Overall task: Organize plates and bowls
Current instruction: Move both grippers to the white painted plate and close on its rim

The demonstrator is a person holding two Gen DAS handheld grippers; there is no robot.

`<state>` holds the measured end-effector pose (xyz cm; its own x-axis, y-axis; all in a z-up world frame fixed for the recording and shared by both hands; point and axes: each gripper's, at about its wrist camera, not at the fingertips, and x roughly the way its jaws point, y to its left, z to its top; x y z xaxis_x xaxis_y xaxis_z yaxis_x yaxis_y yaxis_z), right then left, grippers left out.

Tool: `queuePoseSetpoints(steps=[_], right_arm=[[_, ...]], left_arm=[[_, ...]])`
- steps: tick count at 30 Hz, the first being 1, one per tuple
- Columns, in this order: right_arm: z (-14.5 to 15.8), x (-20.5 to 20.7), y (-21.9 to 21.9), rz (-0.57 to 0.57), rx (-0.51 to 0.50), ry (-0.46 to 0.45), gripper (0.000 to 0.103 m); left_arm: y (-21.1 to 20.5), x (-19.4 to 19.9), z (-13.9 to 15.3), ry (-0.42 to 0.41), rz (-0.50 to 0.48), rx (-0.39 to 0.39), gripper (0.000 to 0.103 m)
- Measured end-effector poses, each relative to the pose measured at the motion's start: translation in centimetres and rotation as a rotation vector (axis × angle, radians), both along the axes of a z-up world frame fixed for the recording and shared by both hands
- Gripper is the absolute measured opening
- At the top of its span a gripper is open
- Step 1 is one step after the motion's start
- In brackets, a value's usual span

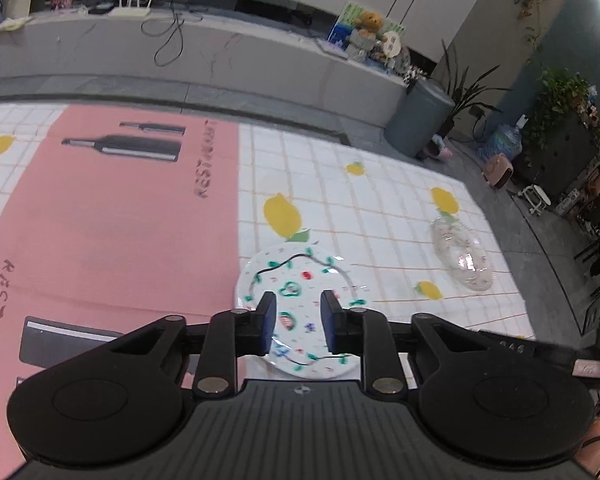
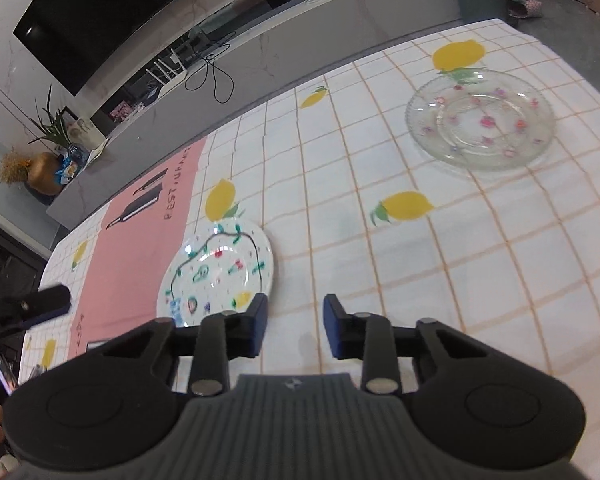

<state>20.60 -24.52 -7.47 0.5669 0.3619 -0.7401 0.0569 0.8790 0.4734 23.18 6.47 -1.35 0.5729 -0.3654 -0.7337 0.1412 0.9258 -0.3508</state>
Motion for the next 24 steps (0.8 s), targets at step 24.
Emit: queuePoseSetpoints(steps=[24], right_arm=[[-4.0,6.0,2.6,0.038,0.02,0.093,0.025]], left_arm=[[2.7,5.2,-7.9,0.219,0.077,-0.137,0.026]])
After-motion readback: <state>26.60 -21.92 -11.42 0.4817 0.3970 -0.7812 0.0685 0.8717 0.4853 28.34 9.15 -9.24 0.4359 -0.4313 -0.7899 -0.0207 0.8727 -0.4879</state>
